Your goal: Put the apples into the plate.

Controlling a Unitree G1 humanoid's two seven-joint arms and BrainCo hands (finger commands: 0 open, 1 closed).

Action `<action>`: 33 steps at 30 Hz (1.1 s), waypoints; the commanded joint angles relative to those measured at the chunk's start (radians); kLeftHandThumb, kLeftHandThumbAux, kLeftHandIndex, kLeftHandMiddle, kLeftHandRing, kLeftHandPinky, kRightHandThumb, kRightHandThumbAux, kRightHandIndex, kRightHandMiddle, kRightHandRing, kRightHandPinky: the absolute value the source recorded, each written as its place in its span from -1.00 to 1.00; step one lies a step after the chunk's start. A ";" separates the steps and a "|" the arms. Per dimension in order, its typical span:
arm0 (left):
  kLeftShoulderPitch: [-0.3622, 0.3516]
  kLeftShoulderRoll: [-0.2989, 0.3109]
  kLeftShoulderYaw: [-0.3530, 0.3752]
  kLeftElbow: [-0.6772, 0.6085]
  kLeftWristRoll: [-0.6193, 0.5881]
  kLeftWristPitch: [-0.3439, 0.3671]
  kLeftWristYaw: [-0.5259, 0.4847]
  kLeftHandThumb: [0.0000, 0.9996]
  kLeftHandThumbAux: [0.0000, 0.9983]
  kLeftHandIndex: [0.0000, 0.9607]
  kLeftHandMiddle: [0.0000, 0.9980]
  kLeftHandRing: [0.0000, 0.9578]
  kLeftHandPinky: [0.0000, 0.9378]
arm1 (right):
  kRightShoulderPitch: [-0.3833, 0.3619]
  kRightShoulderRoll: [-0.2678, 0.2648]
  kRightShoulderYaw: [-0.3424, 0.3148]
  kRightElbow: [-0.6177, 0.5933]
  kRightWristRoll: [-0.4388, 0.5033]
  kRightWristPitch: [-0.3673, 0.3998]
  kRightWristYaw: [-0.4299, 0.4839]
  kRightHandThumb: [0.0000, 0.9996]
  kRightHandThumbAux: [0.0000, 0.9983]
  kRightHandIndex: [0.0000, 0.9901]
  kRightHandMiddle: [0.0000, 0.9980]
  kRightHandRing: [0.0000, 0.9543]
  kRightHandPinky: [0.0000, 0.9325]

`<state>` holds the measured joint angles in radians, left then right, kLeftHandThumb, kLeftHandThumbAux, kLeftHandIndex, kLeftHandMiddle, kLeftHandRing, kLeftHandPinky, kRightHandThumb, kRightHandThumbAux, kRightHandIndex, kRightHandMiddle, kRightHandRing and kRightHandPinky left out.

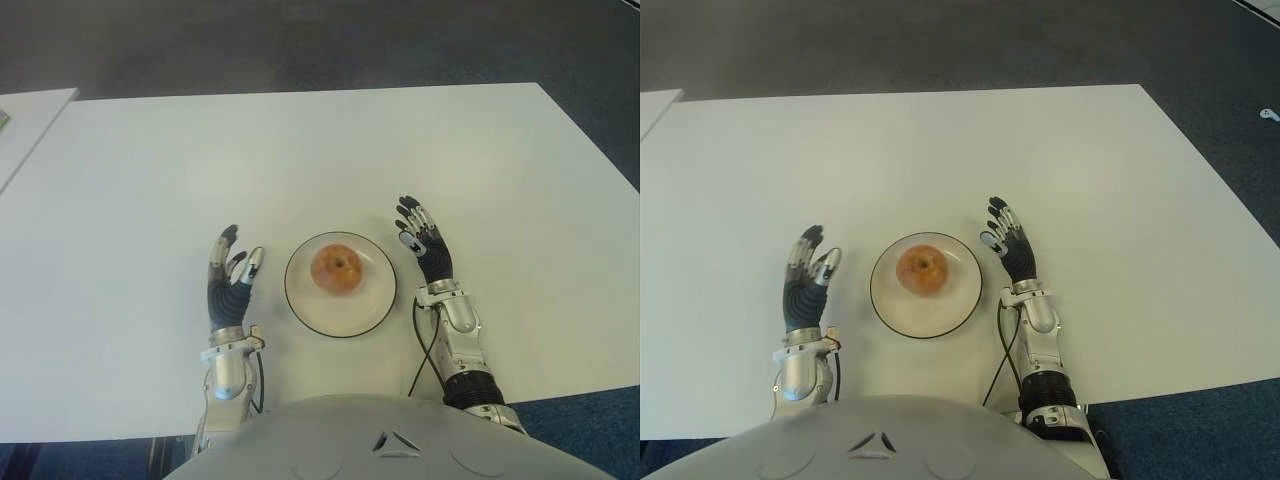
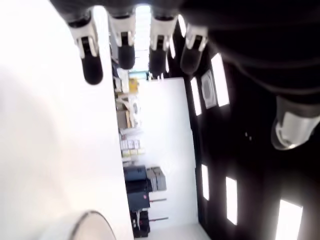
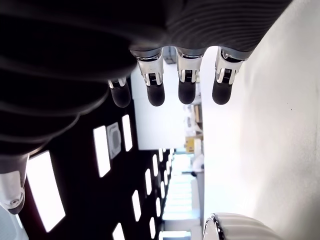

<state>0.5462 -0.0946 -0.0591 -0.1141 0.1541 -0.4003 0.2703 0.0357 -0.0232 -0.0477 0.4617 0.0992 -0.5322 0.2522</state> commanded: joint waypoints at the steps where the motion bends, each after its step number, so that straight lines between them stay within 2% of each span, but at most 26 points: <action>1: 0.005 0.003 0.021 0.078 -0.033 -0.071 -0.011 -0.78 -0.16 -0.61 -0.78 -0.80 -0.65 | 0.097 0.027 0.010 0.078 0.006 0.046 -0.004 -0.76 -0.02 -0.84 -0.92 -1.00 -1.00; 14: -0.028 0.007 0.033 0.236 -0.035 -0.188 -0.029 -0.81 -0.14 -0.64 -0.76 -0.78 -0.66 | 0.091 0.023 0.001 0.082 0.016 0.035 0.002 -0.77 -0.05 -0.84 -0.93 -1.00 -1.00; 23: -0.045 -0.015 0.043 0.298 0.006 -0.210 0.011 -0.86 -0.13 -0.64 -0.72 -0.73 -0.60 | 0.093 0.028 -0.002 0.082 0.028 0.022 0.021 -0.78 -0.07 -0.86 -0.92 -1.00 -1.00; 26: -0.056 -0.021 0.045 0.343 -0.006 -0.221 0.015 -0.87 -0.12 -0.69 -0.71 -0.71 -0.60 | 0.098 0.020 0.005 0.071 0.010 0.029 0.015 -0.79 -0.08 -0.86 -0.93 -1.00 -1.00; 29: -0.086 -0.019 0.058 0.444 -0.046 -0.272 0.000 -0.87 -0.13 -0.72 -0.71 -0.70 -0.59 | 0.105 0.015 0.009 0.055 0.001 0.038 0.010 -0.80 -0.09 -0.86 -0.93 -1.00 -1.00; 33: -0.092 -0.017 0.054 0.469 -0.077 -0.298 -0.021 -0.88 -0.14 -0.74 -0.71 -0.67 -0.55 | 0.110 0.013 0.009 0.046 0.001 0.043 0.006 -0.80 -0.08 -0.85 -0.92 -1.00 -1.00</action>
<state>0.4793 -0.0902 -0.0059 0.2114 0.0932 -0.7087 0.2696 0.0456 -0.0222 -0.0439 0.4466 0.1001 -0.5306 0.2658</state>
